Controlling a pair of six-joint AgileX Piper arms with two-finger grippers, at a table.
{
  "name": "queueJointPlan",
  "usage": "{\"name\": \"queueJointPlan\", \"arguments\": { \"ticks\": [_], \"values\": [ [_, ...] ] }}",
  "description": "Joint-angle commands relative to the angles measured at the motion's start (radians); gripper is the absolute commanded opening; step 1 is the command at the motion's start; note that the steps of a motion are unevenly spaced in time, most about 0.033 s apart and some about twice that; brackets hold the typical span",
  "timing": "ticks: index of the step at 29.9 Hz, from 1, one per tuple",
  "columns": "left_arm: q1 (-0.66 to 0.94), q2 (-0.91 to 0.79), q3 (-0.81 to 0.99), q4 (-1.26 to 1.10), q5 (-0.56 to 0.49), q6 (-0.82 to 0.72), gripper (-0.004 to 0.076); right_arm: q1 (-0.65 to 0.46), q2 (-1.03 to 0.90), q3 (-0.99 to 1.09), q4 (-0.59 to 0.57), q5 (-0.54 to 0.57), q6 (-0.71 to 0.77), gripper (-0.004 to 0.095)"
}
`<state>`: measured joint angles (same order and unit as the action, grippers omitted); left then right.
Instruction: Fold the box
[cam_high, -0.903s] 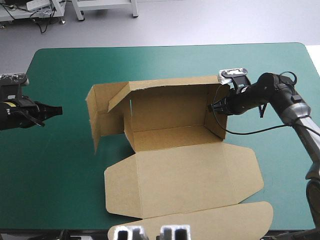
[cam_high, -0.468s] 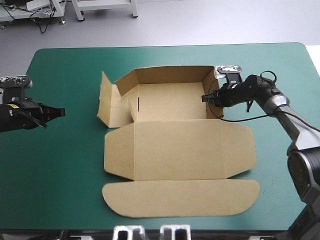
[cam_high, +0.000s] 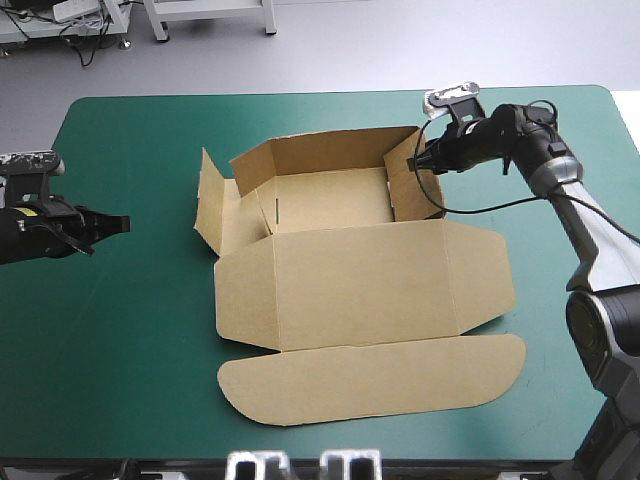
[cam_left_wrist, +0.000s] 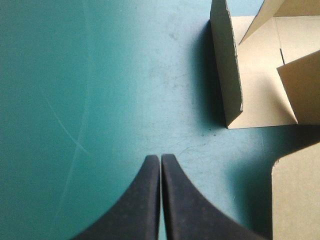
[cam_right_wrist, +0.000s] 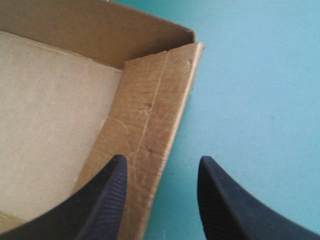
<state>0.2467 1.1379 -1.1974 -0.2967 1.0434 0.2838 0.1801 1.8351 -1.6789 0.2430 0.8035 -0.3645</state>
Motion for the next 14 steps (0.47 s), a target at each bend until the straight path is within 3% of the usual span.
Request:
{"name": "queueJointPlan", "arguments": {
  "ticks": [1, 7, 10, 14],
  "values": [
    [0.0, -0.018, -0.024, -0.028, -0.048, -0.002, -0.0003, -0.005, -0.054, -0.095, -0.047, 0.024, 0.033, 0.0436],
    [0.0, 0.012, -0.024, 0.049, -0.071, -0.091, -0.0003, -0.007, -0.067, -0.195, -0.052, 0.145, 0.05, 0.0378],
    [0.0, 0.021, -0.024, 0.043, -0.06, -0.091, -0.0003, -0.007, -0.084, -0.221, -0.067, 0.255, 0.05, 0.0313],
    [0.0, -0.012, -0.024, -0.006, -0.06, -0.087, -0.0003, -0.007, -0.11, -0.225, -0.121, 0.378, 0.047, 0.0304]
  ]
}}
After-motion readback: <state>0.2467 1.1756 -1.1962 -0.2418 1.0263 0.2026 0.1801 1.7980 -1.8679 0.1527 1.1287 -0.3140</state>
